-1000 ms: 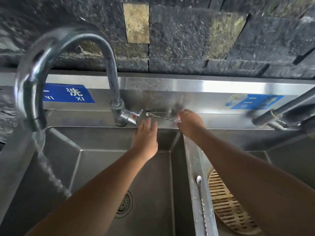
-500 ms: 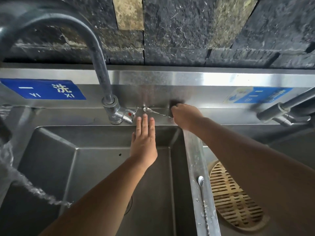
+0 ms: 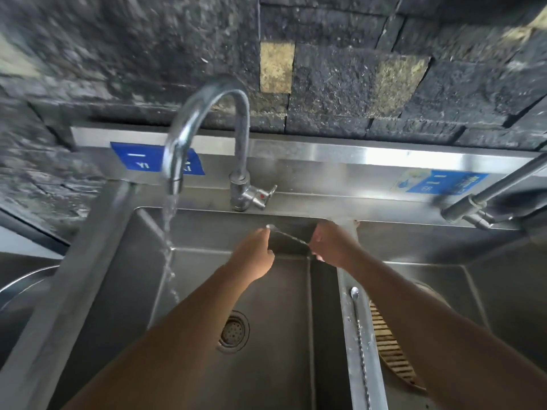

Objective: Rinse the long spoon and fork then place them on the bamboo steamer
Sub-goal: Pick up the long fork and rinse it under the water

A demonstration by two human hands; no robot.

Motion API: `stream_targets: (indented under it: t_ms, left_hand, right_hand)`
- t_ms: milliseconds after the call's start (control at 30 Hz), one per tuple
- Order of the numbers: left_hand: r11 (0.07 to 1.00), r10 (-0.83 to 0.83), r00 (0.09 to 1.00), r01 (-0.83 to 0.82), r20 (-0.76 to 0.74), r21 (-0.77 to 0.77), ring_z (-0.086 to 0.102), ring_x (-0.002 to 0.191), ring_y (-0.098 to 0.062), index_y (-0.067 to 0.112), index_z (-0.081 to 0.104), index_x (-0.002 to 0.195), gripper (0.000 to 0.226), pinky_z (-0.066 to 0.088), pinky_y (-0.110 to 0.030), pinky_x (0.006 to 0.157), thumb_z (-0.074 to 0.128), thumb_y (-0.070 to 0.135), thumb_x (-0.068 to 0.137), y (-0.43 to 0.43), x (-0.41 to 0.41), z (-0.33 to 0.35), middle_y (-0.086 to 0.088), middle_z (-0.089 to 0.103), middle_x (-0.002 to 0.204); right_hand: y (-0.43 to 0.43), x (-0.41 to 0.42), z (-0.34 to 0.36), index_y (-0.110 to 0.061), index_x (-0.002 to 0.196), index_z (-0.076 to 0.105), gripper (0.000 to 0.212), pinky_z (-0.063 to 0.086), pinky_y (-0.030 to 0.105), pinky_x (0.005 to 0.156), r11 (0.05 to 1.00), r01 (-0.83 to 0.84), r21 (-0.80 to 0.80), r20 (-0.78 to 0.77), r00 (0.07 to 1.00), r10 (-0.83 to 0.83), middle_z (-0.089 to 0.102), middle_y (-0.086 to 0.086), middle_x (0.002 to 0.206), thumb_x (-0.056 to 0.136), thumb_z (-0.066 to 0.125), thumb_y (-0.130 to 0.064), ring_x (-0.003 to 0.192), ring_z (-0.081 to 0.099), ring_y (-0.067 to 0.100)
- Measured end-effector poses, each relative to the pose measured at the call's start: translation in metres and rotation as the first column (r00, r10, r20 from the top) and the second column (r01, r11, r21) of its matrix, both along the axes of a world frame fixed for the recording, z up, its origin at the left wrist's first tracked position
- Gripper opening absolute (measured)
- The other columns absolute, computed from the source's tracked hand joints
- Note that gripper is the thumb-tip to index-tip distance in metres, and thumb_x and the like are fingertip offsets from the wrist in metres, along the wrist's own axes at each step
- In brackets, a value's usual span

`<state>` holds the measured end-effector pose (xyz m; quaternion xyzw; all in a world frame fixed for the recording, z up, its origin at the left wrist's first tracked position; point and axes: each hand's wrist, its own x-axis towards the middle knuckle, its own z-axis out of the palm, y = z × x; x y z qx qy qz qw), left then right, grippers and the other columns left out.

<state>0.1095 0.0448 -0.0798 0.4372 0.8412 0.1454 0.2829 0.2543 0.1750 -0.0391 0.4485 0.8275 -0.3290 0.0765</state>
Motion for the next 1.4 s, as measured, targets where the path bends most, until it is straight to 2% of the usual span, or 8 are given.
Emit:
stream_targets:
  t_ms: [200,267,467,600,833,1133,1300,1400]
  left_hand:
    - [0.831,0.430,0.769,-0.542,0.473,0.124,0.064,0.114,-0.030,0.008,0.062,0.125,0.035,0.051,-0.045,0.096,0.058,0.017,0.091,-0.089,0.001,0.039,-0.012,0.067,0.126]
    - [0.759,0.446,0.625,-0.643,0.640,0.099,0.070,0.101,-0.034,0.006,0.066,0.115,0.025,0.057,-0.050,0.085,0.060,0.013,0.091,-0.118,-0.004,0.047,-0.015,0.072,0.110]
    - [0.677,0.430,0.481,-0.732,0.764,0.081,0.073,0.077,-0.020,0.019,0.072,0.091,0.025,0.062,-0.034,0.070,0.055,0.002,0.092,-0.172,-0.032,0.047,-0.003,0.076,0.082]
    - [0.658,0.410,0.501,-0.741,0.762,0.133,0.073,0.072,-0.025,0.008,0.074,0.094,0.014,0.063,-0.042,0.069,0.064,0.002,0.087,-0.184,-0.048,0.042,-0.008,0.075,0.077]
    - [0.645,0.455,0.538,-0.749,0.709,0.154,0.067,0.059,-0.015,0.015,0.075,0.080,0.007,0.051,-0.027,0.054,0.073,0.009,0.084,-0.191,-0.048,0.038,0.001,0.072,0.065]
    - [0.695,0.481,0.532,-0.716,0.697,0.068,0.072,0.068,-0.033,0.008,0.071,0.077,0.011,0.062,-0.050,0.063,0.068,0.008,0.087,-0.211,-0.044,0.040,-0.019,0.073,0.078]
    - [0.698,0.467,0.498,-0.715,0.730,0.041,0.073,0.065,-0.028,0.005,0.065,0.081,0.013,0.062,-0.045,0.065,0.060,0.005,0.093,-0.217,-0.044,0.046,-0.015,0.073,0.076]
    - [0.718,0.453,0.567,-0.690,0.689,0.096,0.064,0.052,-0.023,0.006,0.065,0.079,0.013,0.054,-0.035,0.053,0.062,0.003,0.091,-0.220,-0.042,0.045,-0.013,0.068,0.067]
  right_hand:
    - [-0.118,-0.022,0.008,0.002,0.074,0.052,0.025,0.035,0.026,0.050,0.742,0.231,-0.630,-0.270,0.830,-0.487,0.042,0.010,0.064,0.090,0.048,0.019,0.051,0.037,0.015]
    - [-0.151,-0.039,0.011,0.007,0.088,0.058,0.020,0.034,0.021,0.042,0.677,0.229,-0.699,-0.272,0.791,-0.548,0.043,0.009,0.062,0.090,0.045,0.022,0.048,0.036,0.014]
    - [-0.217,-0.079,0.011,0.018,0.105,0.064,0.017,0.045,0.028,0.052,0.664,0.222,-0.714,-0.288,0.771,-0.567,0.063,0.026,0.081,0.092,0.058,0.009,0.053,0.052,0.021]
    - [-0.240,-0.095,0.011,0.004,0.094,0.069,0.007,0.053,0.022,0.051,0.667,0.213,-0.714,-0.296,0.771,-0.564,0.073,0.012,0.070,0.092,0.063,0.002,0.054,0.070,0.015]
    - [-0.262,-0.100,0.008,-0.001,0.087,0.065,0.011,0.054,0.024,0.051,0.673,0.214,-0.708,-0.312,0.760,-0.570,0.070,0.008,0.062,0.092,0.059,0.007,0.054,0.069,0.015]
    - [-0.263,-0.089,0.003,-0.001,0.076,0.066,0.012,0.064,0.040,0.061,0.774,0.221,-0.594,-0.259,0.858,-0.444,0.073,0.021,0.069,0.086,0.064,0.004,0.059,0.073,0.027]
    - [-0.245,-0.092,0.010,-0.012,0.076,0.068,0.013,0.063,0.036,0.061,0.933,0.199,-0.299,-0.315,0.903,-0.294,0.073,0.006,0.064,0.088,0.065,-0.018,0.057,0.071,0.020]
    - [-0.234,-0.100,0.014,-0.010,0.083,0.067,0.010,0.063,0.039,0.064,0.884,0.206,-0.420,-0.383,0.843,-0.379,0.071,0.008,0.072,0.091,0.065,-0.016,0.056,0.065,0.016]
